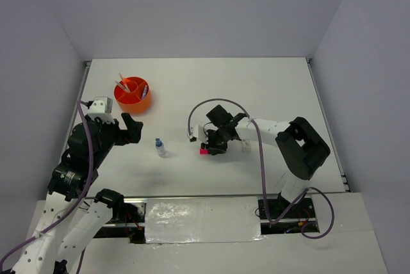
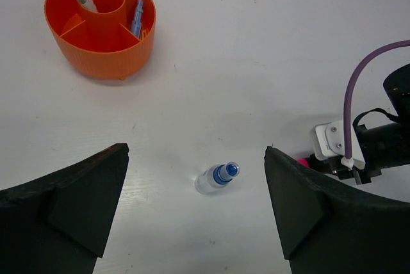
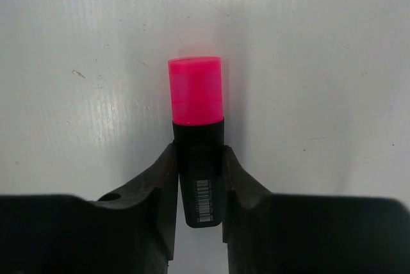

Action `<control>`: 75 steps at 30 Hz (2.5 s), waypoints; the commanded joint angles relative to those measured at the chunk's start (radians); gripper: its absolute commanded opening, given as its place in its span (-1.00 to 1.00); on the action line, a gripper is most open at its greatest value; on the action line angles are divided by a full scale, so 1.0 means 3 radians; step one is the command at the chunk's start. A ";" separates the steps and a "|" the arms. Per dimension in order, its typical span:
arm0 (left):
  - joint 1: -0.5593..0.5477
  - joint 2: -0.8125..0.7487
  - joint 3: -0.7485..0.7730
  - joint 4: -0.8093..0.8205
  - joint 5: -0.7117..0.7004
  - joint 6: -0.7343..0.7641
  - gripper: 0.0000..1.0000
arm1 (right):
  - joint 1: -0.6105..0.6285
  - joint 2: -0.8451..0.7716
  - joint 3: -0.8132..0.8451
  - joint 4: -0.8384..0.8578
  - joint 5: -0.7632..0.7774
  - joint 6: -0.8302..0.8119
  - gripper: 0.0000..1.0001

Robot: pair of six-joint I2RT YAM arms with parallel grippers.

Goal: Sort the stationery into containers
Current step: Pick up the pen from the center of the board, then place the pen in the storage box.

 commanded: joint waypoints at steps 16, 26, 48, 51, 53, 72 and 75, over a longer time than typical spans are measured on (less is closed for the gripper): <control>-0.0006 0.0229 -0.0175 0.1602 0.1623 -0.1215 0.99 | 0.0527 -0.1306 0.0215 0.0618 0.1488 0.3397 -1.00; -0.0271 0.0905 0.0095 0.2069 0.1578 -0.1564 0.96 | 0.1039 -0.1981 -0.0159 0.1094 0.2671 0.4800 -1.00; -0.0885 0.1779 0.0295 0.2186 0.1245 -0.1487 0.47 | 0.1366 -0.1685 0.0250 0.1079 0.2784 0.4305 -1.00; -0.0885 0.1835 0.0321 0.2222 0.1291 -0.1467 -0.28 | 0.1371 -0.1628 0.0276 0.1033 0.2820 0.4289 -1.00; -0.0891 0.1876 0.0397 0.2161 0.1337 -0.1411 -0.88 | 0.1371 -0.1618 0.0251 0.1058 0.2825 0.4279 -1.00; -0.0707 0.3660 0.2461 0.1490 -0.2998 -0.0031 -1.00 | 0.1264 -0.3545 -0.0859 0.0578 0.3306 0.4488 0.99; -0.0548 0.4105 0.2794 0.1690 -0.3453 0.0189 -1.00 | 0.1264 -0.3765 -0.1002 0.0537 0.3117 0.4494 0.99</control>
